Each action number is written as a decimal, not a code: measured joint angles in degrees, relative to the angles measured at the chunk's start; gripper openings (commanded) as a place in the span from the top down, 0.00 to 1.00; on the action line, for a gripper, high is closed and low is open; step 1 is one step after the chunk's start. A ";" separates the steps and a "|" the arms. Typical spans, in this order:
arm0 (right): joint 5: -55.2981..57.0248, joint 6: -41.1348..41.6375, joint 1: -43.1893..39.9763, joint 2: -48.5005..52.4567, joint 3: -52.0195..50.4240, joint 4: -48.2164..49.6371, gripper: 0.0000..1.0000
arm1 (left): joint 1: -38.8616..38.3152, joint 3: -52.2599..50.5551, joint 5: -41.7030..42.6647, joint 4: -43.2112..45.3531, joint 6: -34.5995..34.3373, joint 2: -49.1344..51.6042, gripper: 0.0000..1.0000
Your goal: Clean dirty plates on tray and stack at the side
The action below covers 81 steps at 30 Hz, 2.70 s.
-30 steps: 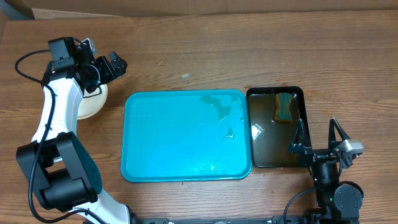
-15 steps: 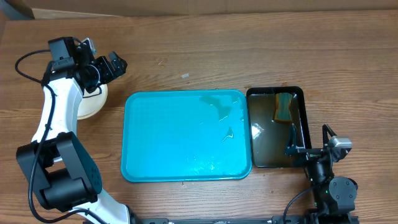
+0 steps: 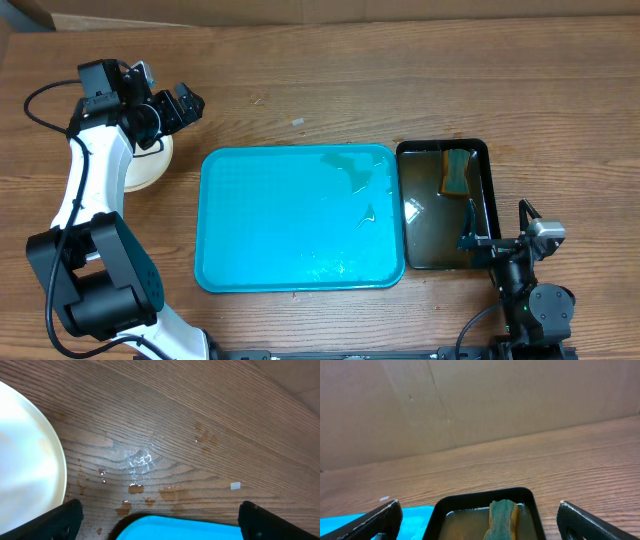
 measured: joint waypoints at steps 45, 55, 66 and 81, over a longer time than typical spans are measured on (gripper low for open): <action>0.00 -0.11 -0.02 0.00 0.00 0.00 0.00 | -10.73 -3.21 -5.99 -3.78 1.09 -29.62 0.00; 0.02 -0.15 0.00 0.00 0.00 0.04 0.00 | -10.69 -34.75 -11.78 1.33 1.46 -41.77 0.00; 0.00 -0.15 0.00 0.00 0.00 0.02 0.00 | -10.69 -67.43 -13.42 46.18 1.46 -61.22 0.00; 0.00 -0.15 -0.02 0.00 0.00 0.02 0.00 | -10.69 -79.65 -13.46 46.07 1.46 -74.84 0.00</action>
